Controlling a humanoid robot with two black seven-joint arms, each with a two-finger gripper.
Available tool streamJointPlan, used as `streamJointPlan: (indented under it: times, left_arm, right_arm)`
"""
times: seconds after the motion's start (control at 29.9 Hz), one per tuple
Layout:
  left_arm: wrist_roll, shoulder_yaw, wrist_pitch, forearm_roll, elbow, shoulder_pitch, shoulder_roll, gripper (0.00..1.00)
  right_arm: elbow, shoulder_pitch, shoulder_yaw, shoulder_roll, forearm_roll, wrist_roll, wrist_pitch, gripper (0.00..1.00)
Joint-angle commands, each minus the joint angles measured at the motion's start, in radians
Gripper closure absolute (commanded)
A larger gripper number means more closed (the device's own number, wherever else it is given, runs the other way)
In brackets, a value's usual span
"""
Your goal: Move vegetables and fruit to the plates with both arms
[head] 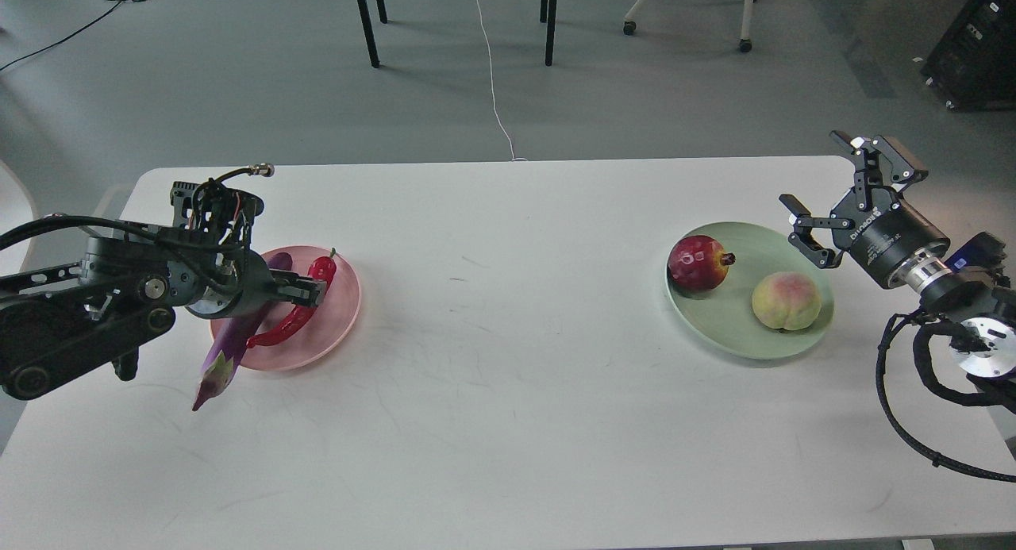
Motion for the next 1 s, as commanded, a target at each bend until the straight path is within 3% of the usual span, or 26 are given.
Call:
streamJointPlan:
  times: [0.0, 0.07, 0.13, 0.2, 0.27, 0.3, 0.33, 0.47, 0.6, 0.7, 0.84, 0.97]
  left_arm:
    - [-0.011, -0.098, 0.0, -0.054, 0.0, -0.001, -0.009, 0.0]
    - [-0.057, -0.2, 0.0, -0.137, -0.005, 0.013, -0.019, 0.0]
    - [-0.161, -0.288, 0.033, -0.256, -0.005, 0.049, -0.049, 0.0]
    - [-0.277, -0.365, 0.166, -0.379, 0.0, 0.083, -0.088, 0.0]
    - [-0.366, -0.406, 0.301, -0.477, 0.004, 0.105, -0.111, 0.0]
    - [-0.399, -0.414, 0.362, -0.52, 0.004, 0.111, -0.117, 0.0]
    - [-0.416, -0.414, 0.41, -0.557, 0.004, 0.117, -0.118, 0.0]
    - [-0.425, -0.42, 0.539, -0.66, 0.006, 0.178, -0.121, 0.0]
    - [-0.433, -0.451, 0.564, -0.735, 0.057, 0.229, -0.163, 0.0]
    - [-0.462, -0.582, 0.561, -0.772, 0.092, 0.33, -0.233, 0.0]
    - [-0.48, -0.833, 0.442, -0.768, 0.159, 0.447, -0.374, 0.0]
    - [-0.482, -0.907, 0.305, -0.768, 0.207, 0.491, -0.439, 0.0]
  right_arm:
    - [0.002, 0.014, 0.002, -0.003, -0.012, 0.0, 0.0, 0.03]
    - [0.002, 0.048, 0.003, -0.006, -0.012, 0.0, 0.0, 0.03]
    - [0.002, 0.091, 0.0, -0.008, -0.012, 0.0, 0.0, 0.03]
    - [0.006, 0.123, 0.003, -0.006, -0.012, 0.0, 0.0, 0.03]
    - [0.012, 0.149, 0.006, 0.0, -0.012, 0.0, 0.0, 0.03]
    - [0.017, 0.163, 0.005, 0.003, -0.012, 0.0, -0.001, 0.03]
    - [0.024, 0.177, 0.005, 0.017, -0.012, 0.0, -0.069, 0.03]
    - [0.046, 0.208, 0.002, 0.132, -0.014, 0.0, -0.304, 0.03]
    - [0.078, 0.194, 0.006, 0.167, -0.014, 0.0, -0.317, 0.03]
    - [0.094, 0.168, 0.014, 0.199, -0.014, 0.0, -0.315, 0.01]
    - [0.094, 0.146, 0.015, 0.218, -0.014, 0.0, -0.315, 0.01]
    - [0.095, 0.122, 0.035, 0.215, -0.012, 0.0, -0.315, 0.01]
